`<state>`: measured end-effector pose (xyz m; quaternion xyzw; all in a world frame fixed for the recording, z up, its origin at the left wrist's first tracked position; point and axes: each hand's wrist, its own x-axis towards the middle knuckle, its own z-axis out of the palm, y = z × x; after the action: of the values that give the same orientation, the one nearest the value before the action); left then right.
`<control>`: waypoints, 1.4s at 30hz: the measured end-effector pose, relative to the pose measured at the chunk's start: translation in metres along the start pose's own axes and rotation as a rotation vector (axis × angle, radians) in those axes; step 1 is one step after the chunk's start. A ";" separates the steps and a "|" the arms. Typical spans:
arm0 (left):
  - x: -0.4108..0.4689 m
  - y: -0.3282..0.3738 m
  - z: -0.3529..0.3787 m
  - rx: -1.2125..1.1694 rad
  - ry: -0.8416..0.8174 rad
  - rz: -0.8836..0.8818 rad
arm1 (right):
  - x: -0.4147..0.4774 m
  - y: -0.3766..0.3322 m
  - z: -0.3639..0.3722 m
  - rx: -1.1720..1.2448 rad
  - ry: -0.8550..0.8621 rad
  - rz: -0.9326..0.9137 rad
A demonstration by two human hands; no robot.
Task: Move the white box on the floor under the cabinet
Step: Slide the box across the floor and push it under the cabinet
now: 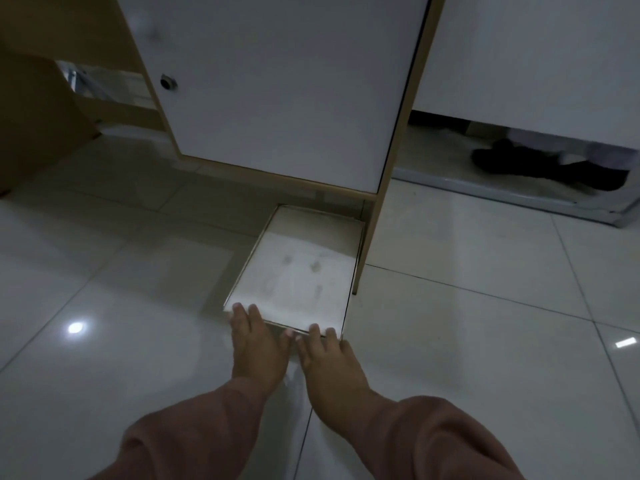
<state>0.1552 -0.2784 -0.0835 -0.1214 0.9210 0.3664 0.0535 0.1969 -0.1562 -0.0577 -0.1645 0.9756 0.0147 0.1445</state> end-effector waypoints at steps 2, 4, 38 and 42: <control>0.008 0.002 -0.001 0.005 -0.002 0.024 | 0.008 0.003 -0.005 -0.025 -0.024 0.017; 0.016 0.002 -0.004 -0.022 -0.006 0.044 | 0.015 0.007 -0.009 -0.059 -0.027 0.025; 0.124 0.059 0.005 0.602 -0.307 0.191 | 0.108 0.089 -0.034 0.057 -0.055 0.171; 0.132 0.065 0.006 0.630 -0.324 0.191 | 0.115 0.096 -0.034 0.061 -0.095 0.178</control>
<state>0.0108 -0.2531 -0.0692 0.0473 0.9754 0.0826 0.1990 0.0526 -0.1048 -0.0599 -0.0716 0.9785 0.0057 0.1936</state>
